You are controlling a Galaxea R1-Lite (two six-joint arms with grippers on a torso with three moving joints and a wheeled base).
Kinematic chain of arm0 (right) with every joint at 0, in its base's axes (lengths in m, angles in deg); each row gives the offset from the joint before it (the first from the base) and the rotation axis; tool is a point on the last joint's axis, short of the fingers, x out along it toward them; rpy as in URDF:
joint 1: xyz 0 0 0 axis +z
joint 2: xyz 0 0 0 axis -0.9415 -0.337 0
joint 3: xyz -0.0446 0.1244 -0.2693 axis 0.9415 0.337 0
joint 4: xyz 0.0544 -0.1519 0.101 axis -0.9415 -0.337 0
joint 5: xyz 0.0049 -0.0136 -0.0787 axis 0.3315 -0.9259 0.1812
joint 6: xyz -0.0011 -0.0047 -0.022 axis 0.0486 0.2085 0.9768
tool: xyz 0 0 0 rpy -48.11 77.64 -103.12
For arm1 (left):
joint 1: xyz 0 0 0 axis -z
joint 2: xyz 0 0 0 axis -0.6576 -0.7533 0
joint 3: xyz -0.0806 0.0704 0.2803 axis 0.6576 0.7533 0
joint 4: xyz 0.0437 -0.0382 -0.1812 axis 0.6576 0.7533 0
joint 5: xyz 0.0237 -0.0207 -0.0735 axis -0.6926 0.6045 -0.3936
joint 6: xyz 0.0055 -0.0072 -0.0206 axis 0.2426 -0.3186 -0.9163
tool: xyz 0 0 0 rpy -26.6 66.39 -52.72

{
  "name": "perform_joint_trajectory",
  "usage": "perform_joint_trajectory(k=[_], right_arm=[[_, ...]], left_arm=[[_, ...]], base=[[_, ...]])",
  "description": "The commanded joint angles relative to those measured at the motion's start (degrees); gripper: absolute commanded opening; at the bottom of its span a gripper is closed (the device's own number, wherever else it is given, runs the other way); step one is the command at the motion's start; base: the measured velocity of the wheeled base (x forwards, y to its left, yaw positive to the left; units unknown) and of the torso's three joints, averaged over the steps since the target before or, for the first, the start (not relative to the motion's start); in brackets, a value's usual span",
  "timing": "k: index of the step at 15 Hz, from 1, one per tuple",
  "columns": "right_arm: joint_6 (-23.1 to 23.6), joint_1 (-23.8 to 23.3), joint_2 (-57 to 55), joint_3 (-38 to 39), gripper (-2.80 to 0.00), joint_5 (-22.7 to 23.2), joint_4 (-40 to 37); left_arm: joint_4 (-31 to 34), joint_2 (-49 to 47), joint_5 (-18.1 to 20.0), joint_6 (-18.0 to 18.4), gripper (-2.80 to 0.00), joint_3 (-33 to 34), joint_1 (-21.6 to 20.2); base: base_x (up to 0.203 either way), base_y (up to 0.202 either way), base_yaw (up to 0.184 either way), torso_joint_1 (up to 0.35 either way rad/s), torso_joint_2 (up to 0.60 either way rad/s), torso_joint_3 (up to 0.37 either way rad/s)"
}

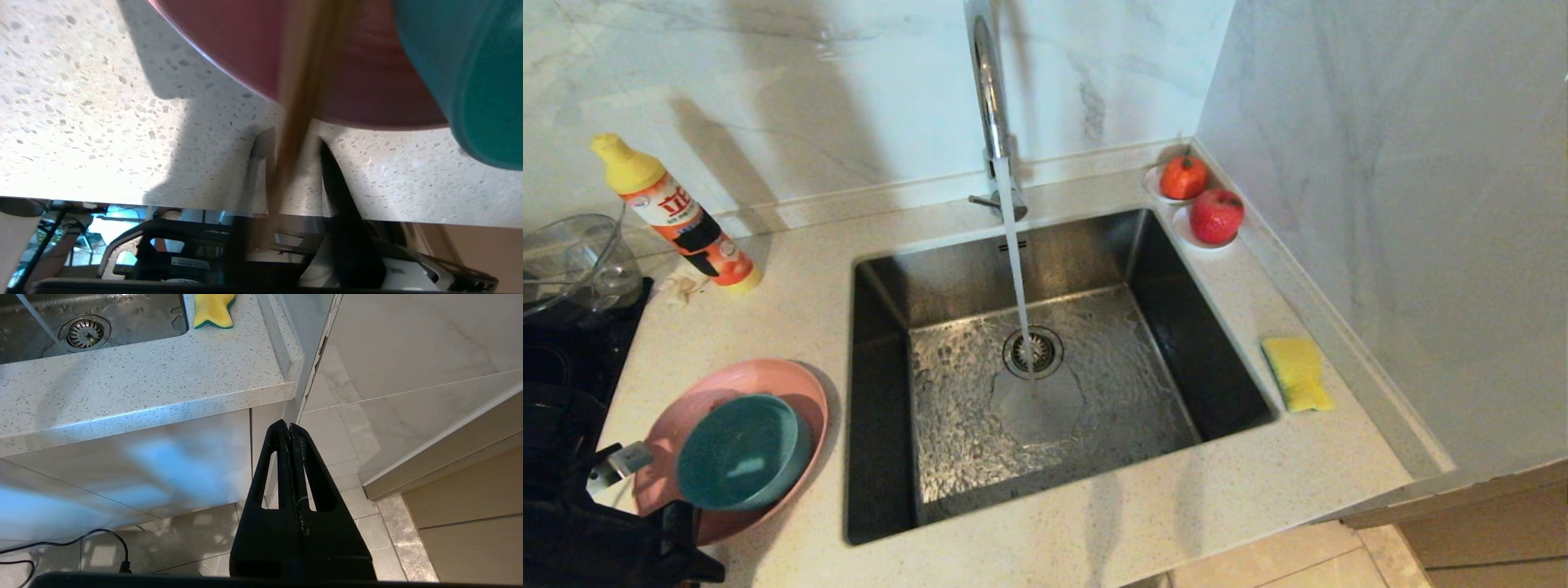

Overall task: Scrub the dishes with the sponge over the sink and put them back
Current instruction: Rinse the chopsticks

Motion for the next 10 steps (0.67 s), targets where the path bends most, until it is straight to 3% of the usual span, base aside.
perform_joint_trajectory(k=[1,10], right_arm=[[-0.01,0.0,0.01,0.0,-2.8,-0.01,0.04],[-0.01,0.0,0.01,0.0,-2.8,-0.01,0.04]], left_arm=[[0.24,0.09,0.06,-0.19,-2.8,-0.48,0.0],[1.73,6.56,0.07,-1.72,-2.8,-2.05,-0.09]], base=[[0.0,0.0,0.0,0.0,0.0,0.0],[0.0,0.0,0.0,0.0,0.0,0.0]])
